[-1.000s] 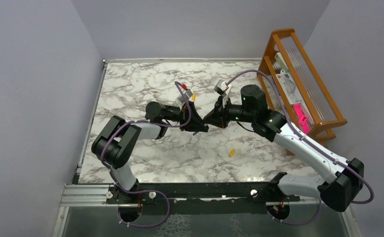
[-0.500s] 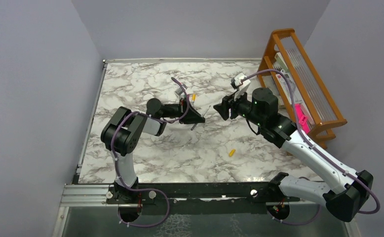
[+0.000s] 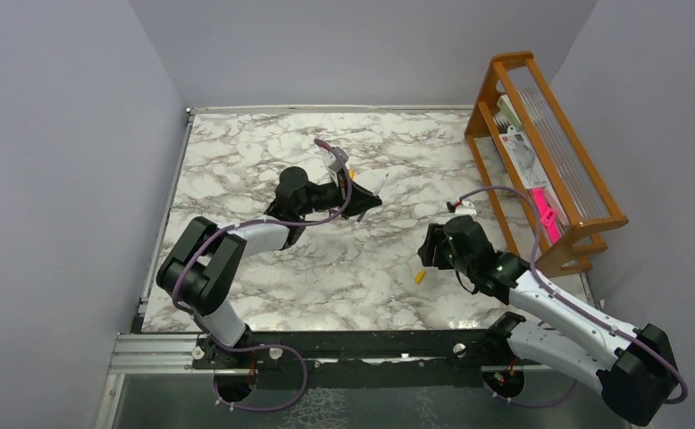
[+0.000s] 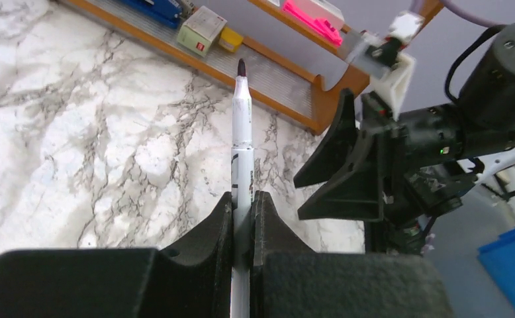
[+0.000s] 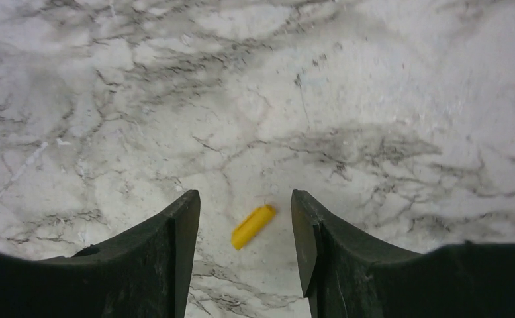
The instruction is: Insert the pens into the pen caps
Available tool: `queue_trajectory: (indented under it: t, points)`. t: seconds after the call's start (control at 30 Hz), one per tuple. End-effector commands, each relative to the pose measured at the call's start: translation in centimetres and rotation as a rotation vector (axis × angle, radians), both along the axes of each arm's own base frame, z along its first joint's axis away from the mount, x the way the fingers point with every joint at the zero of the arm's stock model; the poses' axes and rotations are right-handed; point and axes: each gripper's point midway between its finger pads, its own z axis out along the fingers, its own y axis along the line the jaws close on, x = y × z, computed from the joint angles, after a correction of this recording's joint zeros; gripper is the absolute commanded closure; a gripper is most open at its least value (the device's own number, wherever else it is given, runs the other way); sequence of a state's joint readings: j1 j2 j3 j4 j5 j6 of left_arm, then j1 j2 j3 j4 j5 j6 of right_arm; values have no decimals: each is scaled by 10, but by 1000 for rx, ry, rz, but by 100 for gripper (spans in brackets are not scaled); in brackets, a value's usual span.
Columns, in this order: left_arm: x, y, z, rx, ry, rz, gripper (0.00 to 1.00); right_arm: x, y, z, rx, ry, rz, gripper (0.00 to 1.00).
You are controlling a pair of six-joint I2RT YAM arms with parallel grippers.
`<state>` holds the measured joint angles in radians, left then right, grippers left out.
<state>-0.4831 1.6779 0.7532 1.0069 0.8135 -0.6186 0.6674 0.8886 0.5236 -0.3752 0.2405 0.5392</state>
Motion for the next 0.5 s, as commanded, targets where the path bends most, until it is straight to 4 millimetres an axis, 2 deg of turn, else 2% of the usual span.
queue_trajectory:
  t: [0.0, 0.1, 0.2, 0.33, 0.47]
  points:
    - [17, 3, -11, 148, -102, 109, 100, -14, -10, -32, 54, 152, -175, 48]
    - [17, 2, -16, 154, -92, 109, 100, -26, -7, -56, 27, 254, -162, 49]
    - [16, 2, -20, 158, -78, 98, 100, -30, -7, -66, 15, 284, -154, 63]
    - [15, 0, -19, 152, -72, 90, 100, -34, 1, -65, 70, 288, -129, 77]
    - [15, 1, -19, 153, -69, 92, 100, -41, 0, -68, 96, 297, -128, 83]
